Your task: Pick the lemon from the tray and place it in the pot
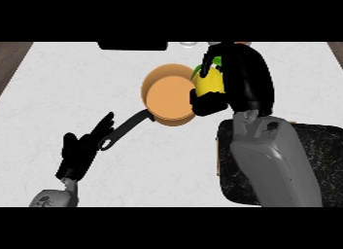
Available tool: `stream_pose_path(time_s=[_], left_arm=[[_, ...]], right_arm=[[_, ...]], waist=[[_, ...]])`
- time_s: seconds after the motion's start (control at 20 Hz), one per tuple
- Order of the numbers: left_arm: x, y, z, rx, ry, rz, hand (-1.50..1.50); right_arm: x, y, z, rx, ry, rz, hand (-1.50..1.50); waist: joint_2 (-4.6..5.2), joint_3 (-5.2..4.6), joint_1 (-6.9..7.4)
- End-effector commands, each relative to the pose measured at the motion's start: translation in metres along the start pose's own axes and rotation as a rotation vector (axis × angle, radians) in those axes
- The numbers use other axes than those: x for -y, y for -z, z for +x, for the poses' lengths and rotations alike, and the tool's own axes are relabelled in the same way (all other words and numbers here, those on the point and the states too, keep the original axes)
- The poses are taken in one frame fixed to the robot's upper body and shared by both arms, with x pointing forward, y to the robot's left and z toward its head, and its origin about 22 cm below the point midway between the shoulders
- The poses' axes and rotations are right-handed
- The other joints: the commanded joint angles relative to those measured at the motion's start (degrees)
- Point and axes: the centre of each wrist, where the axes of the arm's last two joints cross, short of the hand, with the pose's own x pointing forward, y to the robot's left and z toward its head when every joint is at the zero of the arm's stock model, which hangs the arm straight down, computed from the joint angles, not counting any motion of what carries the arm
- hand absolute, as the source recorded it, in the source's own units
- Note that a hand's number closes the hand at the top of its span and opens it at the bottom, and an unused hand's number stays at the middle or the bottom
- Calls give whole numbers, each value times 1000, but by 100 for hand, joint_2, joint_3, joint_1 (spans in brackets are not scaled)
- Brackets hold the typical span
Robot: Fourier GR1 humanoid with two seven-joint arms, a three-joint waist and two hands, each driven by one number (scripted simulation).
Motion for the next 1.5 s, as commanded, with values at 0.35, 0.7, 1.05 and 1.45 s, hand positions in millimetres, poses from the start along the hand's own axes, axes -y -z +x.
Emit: stream_pose_path(time_s=[0.35,0.7,1.05,1.45], left_arm=[[1,12,26,25,17,1,0],[5,3,4,8,39,-13,0],[2,17,15,20,15,-50,0],[16,14,18,31,21,-67,0]], right_arm=[[-51,61,27,-74,-443,104,150],[-85,84,21,-261,-543,339,150],[-107,95,3,-478,-511,498,-150],[-74,96,31,-203,64,94,-150]], waist=[[18,1,64],[35,1,195],[72,1,289],[105,18,385]])
